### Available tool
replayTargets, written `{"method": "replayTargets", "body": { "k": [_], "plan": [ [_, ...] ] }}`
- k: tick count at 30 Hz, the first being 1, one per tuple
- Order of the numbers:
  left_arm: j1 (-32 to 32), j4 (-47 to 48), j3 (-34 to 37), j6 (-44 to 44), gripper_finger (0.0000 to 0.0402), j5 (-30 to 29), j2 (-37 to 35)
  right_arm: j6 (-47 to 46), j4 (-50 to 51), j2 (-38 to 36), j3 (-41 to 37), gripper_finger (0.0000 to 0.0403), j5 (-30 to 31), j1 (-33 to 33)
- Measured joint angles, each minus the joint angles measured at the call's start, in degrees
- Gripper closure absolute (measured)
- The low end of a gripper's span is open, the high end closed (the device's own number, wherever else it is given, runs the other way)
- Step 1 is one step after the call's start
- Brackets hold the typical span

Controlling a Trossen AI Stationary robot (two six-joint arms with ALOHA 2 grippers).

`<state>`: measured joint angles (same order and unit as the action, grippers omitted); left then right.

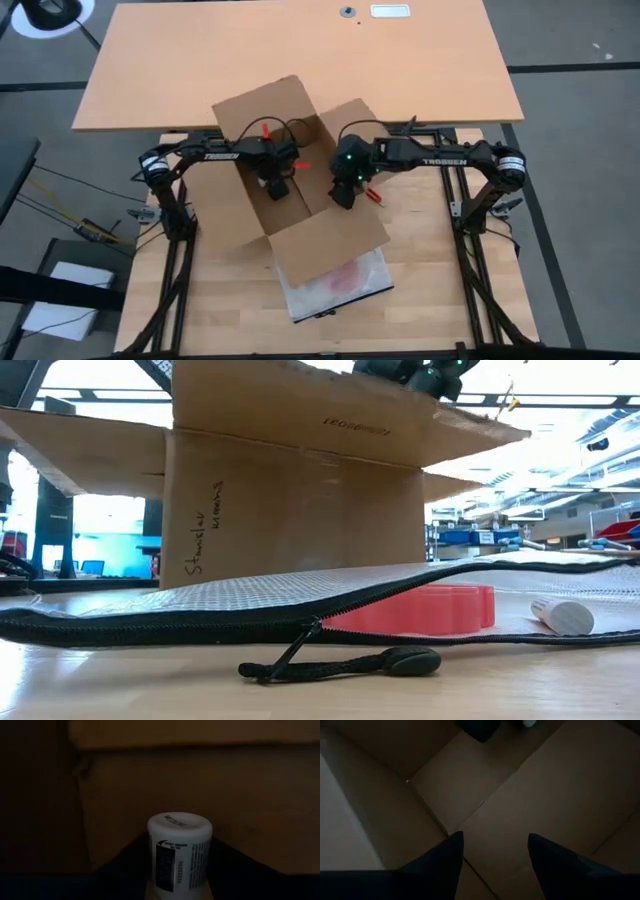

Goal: Unpack boxes
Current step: Put the pill medicine bottle into the white zip bag

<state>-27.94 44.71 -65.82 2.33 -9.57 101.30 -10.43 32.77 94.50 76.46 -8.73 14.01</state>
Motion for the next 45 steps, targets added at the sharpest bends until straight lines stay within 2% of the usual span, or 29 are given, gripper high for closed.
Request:
{"method": "replayTargets", "body": {
  "k": [4,10,14,17,20,24,28,30,36,45],
  "plan": [
    [0.71,6.35,-7.26,0.65,0.0239,-1.12,0.00,1.24,4.84,-0.88,4.77,0.0195,-1.16,0.53],
    [4.09,13.90,-22.24,-0.92,0.0239,-1.10,-1.40,1.32,13.57,-5.04,10.22,0.0198,-3.96,0.72],
    [7.74,12.59,-30.20,-6.44,0.0239,-1.11,-6.08,-0.90,19.39,-11.11,9.29,0.0178,-2.17,0.27],
    [11.63,6.92,-33.72,-12.37,0.0239,0.37,-10.23,-3.56,19.32,-16.27,7.55,0.0161,-2.79,-1.19],
    [16.72,-3.49,-34.58,-17.37,0.0239,1.86,-14.05,-6.71,13.53,-21.54,5.11,0.0146,-2.96,-3.92],
    [24.47,-17.35,-34.58,-21.69,0.0239,0.26,-15.83,-11.17,-3.06,-26.91,0.52,0.0134,-2.57,-9.10],
    [31.21,-28.62,-34.55,-22.22,0.0239,-3.50,-15.05,-13.97,-21.21,-28.31,-3.43,0.0134,0.69,-14.98],
    [33.81,-33.40,-34.55,-22.21,0.0239,-4.79,-14.42,-13.91,-25.78,-27.56,-4.02,0.0138,2.80,-17.32],
    [39.05,-37.86,-34.52,-22.53,0.0239,-9.64,-12.58,-13.32,-36.92,-23.83,-3.90,0.0152,2.81,-22.01],
    [41.50,-38.85,-34.44,-23.71,0.0239,-10.89,-10.55,-12.46,-42.72,-21.49,-3.80,0.0171,4.08,-23.82]
  ]
}}
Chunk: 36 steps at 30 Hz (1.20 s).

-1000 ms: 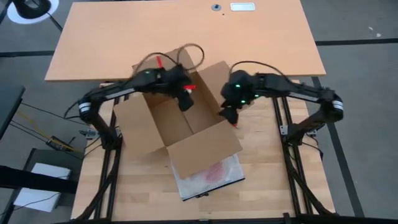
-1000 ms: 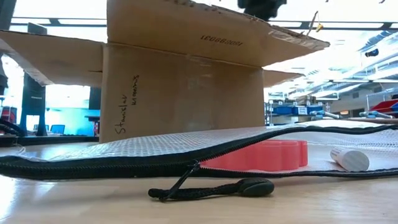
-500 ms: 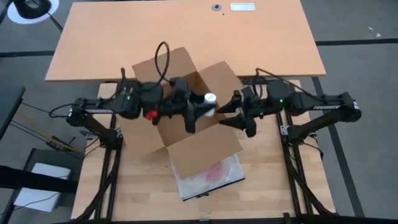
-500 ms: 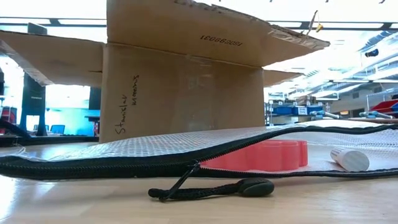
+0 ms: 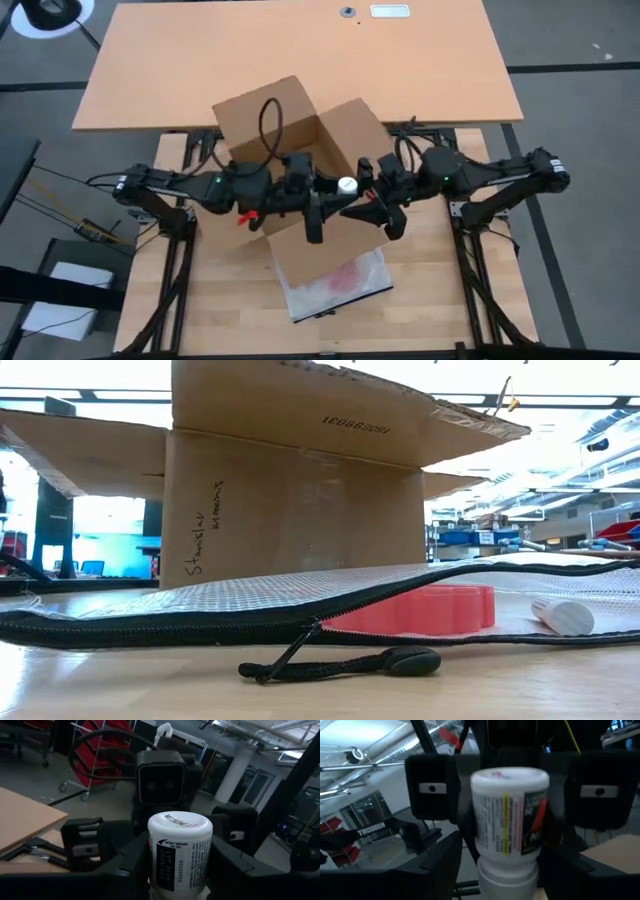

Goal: Unpack boxes
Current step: Put the pill medicine bottle into the white zip bag

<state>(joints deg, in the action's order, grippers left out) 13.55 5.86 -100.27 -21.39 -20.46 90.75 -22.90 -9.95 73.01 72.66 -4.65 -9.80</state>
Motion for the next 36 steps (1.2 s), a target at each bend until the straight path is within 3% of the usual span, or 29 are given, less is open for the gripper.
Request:
{"method": "replayTargets", "body": {
  "k": [4,9,15,18,23,29,33,36],
  "plan": [
    [0.08,-0.37,-0.02,-0.13,0.0239,-0.47,0.19,0.04,-0.70,0.32,0.00,0.0199,-0.59,-0.17],
    [0.08,-0.39,-0.02,-0.66,0.0227,-0.62,0.27,0.85,-0.47,0.82,0.00,0.0263,-0.73,-0.17],
    [-0.01,1.53,-0.04,1.38,0.0170,-0.76,-0.73,1.86,2.96,-0.55,0.95,0.0263,-0.89,-0.72],
    [0.10,5.53,-0.04,1.71,0.0159,-3.24,-2.83,2.38,12.17,-1.79,4.18,0.0263,-0.75,-1.88],
    [0.20,18.33,-0.24,-4.61,0.0156,-6.12,-5.87,-3.48,34.38,-2.06,8.87,0.0263,-8.06,-7.91],
    [2.74,34.65,-0.09,-14.73,0.0155,-5.67,-5.26,-13.41,56.39,-0.87,7.82,0.0263,-3.86,-20.04],
    [4.41,38.29,0.95,-18.05,0.0154,-6.55,-5.18,-21.15,60.28,0.18,2.21,0.0263,1.50,-26.73],
    [5.25,38.80,1.29,-18.29,0.0154,-6.48,-5.06,-27.52,59.56,2.23,-2.47,0.0263,2.32,-29.56]
  ]
}}
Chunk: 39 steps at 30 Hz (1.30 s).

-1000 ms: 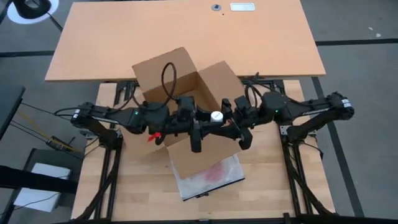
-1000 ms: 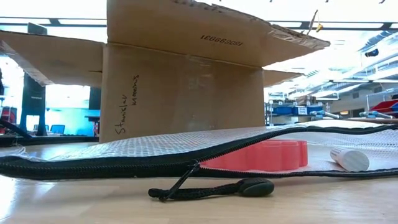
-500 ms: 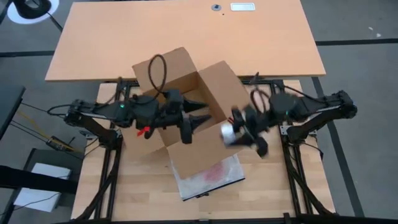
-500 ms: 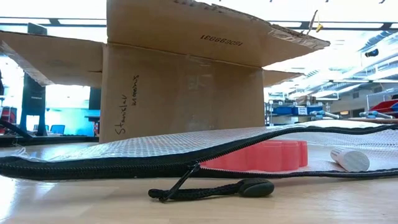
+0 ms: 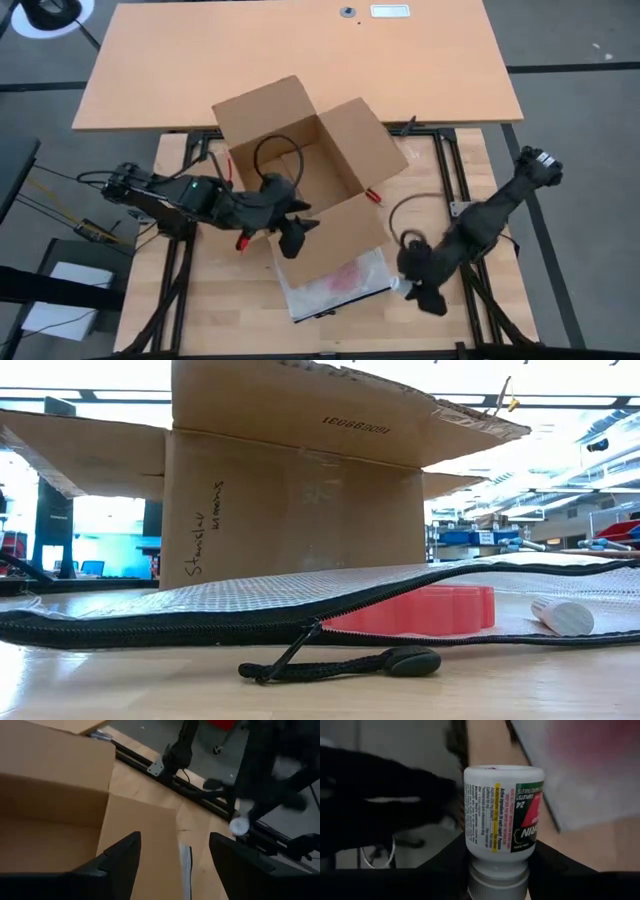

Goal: Unpack boxes
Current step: Put the pill medicine bottle into the white zip bag

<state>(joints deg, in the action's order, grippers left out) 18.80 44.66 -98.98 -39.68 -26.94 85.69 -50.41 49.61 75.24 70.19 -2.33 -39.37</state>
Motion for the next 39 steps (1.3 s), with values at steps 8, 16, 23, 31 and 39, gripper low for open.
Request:
{"method": "replayTargets", "body": {
  "k": [8,16,23,31,39],
  "plan": [
    [0.10,0.10,0.00,1.84,0.0154,0.61,-0.02,-8.84,-3.87,13.29,-5.22,0.0263,-2.40,-2.54],
    [0.12,0.23,0.00,4.97,0.0154,5.41,-0.04,-14.32,-10.04,25.94,-5.16,0.0250,-6.31,-0.52],
    [0.12,0.15,0.00,6.75,0.0154,6.32,-0.04,-16.43,-14.18,31.28,-5.15,0.0195,-10.96,2.64],
    [0.12,0.18,0.00,8.15,0.0154,6.62,-0.04,-22.42,-10.56,26.01,-5.09,0.0169,1.84,5.15],
    [0.12,0.12,0.00,9.07,0.0154,6.58,-0.04,-21.49,-8.55,21.99,-4.70,0.0184,4.14,4.56]
  ]
}}
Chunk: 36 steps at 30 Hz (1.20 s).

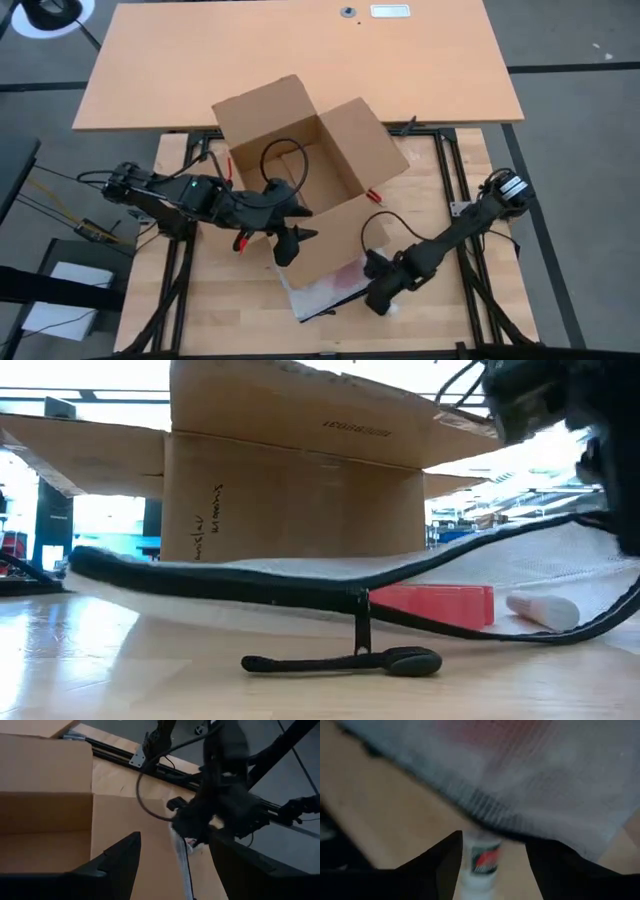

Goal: Unpack boxes
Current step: Put the pill medicine bottle into the white zip bag

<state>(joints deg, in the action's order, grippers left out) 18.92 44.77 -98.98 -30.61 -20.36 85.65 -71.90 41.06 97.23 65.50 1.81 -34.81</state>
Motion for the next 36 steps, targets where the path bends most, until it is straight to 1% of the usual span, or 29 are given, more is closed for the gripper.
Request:
{"method": "replayTargets", "body": {
  "k": [4,9,13,14,17,21,28,31,33,36],
  "plan": [
    [0.00,0.00,0.00,0.00,0.0154,-0.07,0.00,1.41,-0.85,-1.77,1.18,0.0194,-1.96,-5.10],
    [0.00,-0.09,0.00,0.00,0.0154,-0.15,0.00,-6.55,-0.64,0.04,-0.15,0.0208,-1.99,-12.91],
    [0.00,-0.24,0.00,-0.02,0.0154,-0.55,0.00,-12.30,-2.12,2.98,-1.45,0.0233,-1.95,-16.09],
    [0.00,-0.25,0.00,-0.01,0.0154,-0.57,0.00,-12.45,-2.45,3.61,-1.45,0.0243,-1.54,-16.08],
    [0.00,-0.30,0.00,-0.02,0.0154,-0.74,0.05,-11.71,-4.27,5.74,-1.45,0.0274,2.13,-15.07],
    [-0.07,-0.47,0.00,-0.12,0.0154,-0.74,0.21,-8.86,-4.96,7.78,-1.47,0.0308,4.63,-11.25],
    [-0.07,-0.66,0.00,-1.16,0.0154,-0.74,0.22,-5.69,-5.01,5.58,-1.47,0.0333,14.93,-3.61],
    [-0.07,-0.72,0.00,-1.54,0.0154,-0.74,0.22,-4.66,-5.24,5.68,-1.47,0.0339,15.07,-1.95],
    [-0.07,-0.70,0.00,-1.57,0.0154,-0.72,0.22,-3.51,-5.34,5.67,-1.47,0.0340,13.49,-1.91],
    [-0.07,-0.72,0.00,-1.99,0.0154,-0.74,0.22,-1.62,-4.32,4.99,-1.21,0.0341,9.91,-3.51]
  ]
}}
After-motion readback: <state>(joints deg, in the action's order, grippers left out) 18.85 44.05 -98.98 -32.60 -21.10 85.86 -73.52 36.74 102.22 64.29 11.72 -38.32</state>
